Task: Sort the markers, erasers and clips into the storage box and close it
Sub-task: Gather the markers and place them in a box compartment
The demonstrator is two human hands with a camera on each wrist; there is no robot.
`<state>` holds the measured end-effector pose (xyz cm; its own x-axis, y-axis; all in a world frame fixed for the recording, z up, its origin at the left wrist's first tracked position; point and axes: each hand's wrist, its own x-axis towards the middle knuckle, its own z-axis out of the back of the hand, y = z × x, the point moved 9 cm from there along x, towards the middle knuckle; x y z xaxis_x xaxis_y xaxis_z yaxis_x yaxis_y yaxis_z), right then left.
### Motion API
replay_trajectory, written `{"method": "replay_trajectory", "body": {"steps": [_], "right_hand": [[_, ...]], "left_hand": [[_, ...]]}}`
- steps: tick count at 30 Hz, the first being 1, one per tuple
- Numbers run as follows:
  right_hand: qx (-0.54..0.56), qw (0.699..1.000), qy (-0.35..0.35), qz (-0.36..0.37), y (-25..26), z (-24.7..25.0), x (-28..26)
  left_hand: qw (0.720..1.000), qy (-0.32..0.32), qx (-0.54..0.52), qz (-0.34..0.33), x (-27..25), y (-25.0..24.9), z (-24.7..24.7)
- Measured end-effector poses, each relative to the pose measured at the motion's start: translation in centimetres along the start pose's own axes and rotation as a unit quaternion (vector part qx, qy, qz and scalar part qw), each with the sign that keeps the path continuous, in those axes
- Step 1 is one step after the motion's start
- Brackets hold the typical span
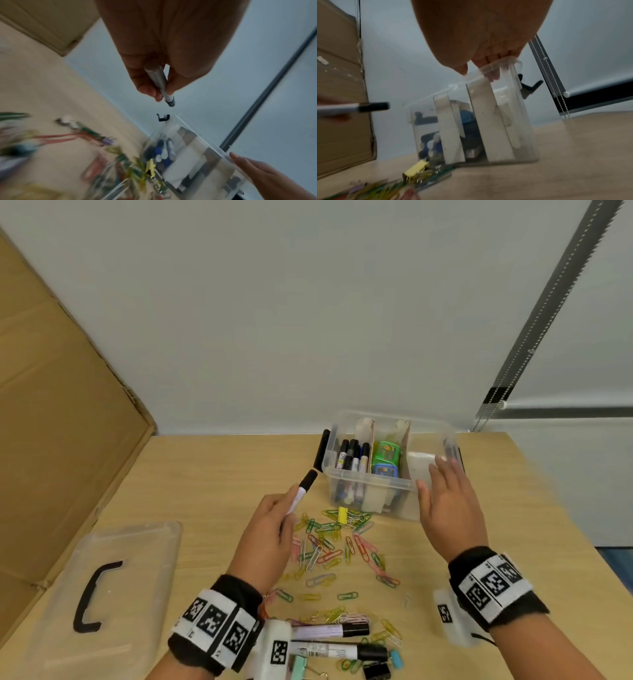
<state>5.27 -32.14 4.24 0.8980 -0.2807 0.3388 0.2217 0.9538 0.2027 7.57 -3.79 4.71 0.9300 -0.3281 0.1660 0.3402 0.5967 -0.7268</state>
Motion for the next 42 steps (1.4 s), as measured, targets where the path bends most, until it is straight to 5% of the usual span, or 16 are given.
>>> {"method": "replay_trajectory", "body": {"steps": [5,10,15,22,30,33,36,39,42], "right_hand": [[0.003,1.0,-0.02,0.006,0.3,-0.6,-0.3],[0.007,0.999,-0.025,0.017,0.5,-0.4,-0.5],[-0.004,0.999,-0.025,0.035,0.6,-0.2,-0.6],[0.002,0.998,-0.031,0.062,0.4,-0.8,-0.8],[0.023,0.997,-0.025,0.065,1.4,-0.2,-2.4],[0.065,0.984,-0.023,0.163,5.3,1.4,-5.4],[0.126,0.947,0.124,0.269,9.4,0.5,-9.7],[0.095,0.9,0.327,0.273,10.8,-3.2,-13.5],[0.045,0.89,0.369,0.266,11.0,-4.6,-14.9]], "left_hand": [[0.988,-0.03,0.145,-0.05,6.8,-5.9,-3.3],[0.95,0.055,0.308,-0.011,12.3,-7.5,-7.8],[0.947,0.129,0.293,0.023,13.7,-6.9,-9.9],[0.988,0.016,0.143,-0.063,5.4,-8.0,-3.6],[0.969,0.182,0.167,0.008,-6.2,0.6,-3.8],[0.96,0.233,0.154,0.011,-8.0,2.5,-5.1],[0.948,0.267,0.174,-0.009,-8.5,3.0,-6.2],[0.935,0.29,0.2,-0.045,-8.5,2.5,-7.2],[0.923,0.305,0.226,-0.061,-8.4,2.3,-7.8]]}}
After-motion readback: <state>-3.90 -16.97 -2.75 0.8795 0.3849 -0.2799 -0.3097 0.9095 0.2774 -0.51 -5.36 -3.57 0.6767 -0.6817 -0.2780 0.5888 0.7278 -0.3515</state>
